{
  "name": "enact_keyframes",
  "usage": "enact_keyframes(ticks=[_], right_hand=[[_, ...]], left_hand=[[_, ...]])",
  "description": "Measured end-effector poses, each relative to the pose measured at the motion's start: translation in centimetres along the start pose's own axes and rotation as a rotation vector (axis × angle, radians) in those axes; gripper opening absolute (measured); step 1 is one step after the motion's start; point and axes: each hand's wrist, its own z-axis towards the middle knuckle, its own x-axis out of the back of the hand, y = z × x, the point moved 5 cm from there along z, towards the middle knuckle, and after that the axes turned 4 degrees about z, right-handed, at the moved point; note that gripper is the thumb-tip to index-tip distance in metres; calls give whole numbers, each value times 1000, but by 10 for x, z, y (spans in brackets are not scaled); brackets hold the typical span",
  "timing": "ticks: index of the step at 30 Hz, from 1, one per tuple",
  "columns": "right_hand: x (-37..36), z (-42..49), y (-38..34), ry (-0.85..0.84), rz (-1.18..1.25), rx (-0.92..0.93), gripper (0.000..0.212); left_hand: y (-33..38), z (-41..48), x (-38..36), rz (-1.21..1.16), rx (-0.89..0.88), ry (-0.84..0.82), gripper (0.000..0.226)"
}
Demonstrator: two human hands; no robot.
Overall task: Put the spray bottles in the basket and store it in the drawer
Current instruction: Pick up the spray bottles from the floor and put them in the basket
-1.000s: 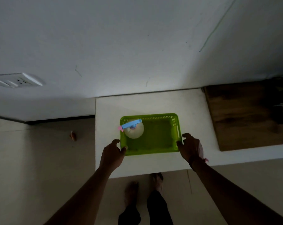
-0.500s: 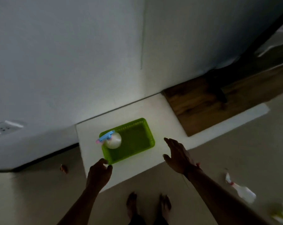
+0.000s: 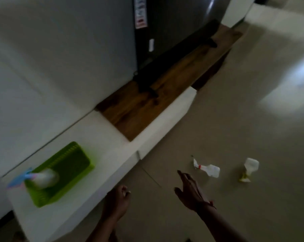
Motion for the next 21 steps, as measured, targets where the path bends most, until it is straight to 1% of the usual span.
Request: enact_keyframes(ticks=[1,4,7,9,10,15,21], right_hand=[[5,-5,21,-6,28,-17,71],[24,-22,100,-22,59,-76,69],[44,-35,168,-48,64,-153,67],[54,-40,196,-63,61,-176,65],[60,-42,212,-68,52,-191,64],[79,-27,258,-102,-14,-235,61],[95,35,263,-179,-54,-201,60]], left_hand=[[16,-7,-17,15,0,-10,20],[83,-35,-80,33,-32,-77,9],[141,-59,-133,34,-73,-144,7],[166,-67,-153,-3,-92,-137,4],[179,-70,-163,-28,-103,-130,5],[221,-62,-191,-118,-121,-125,12],[243,-1,-209,-102,-79,-132,13]])
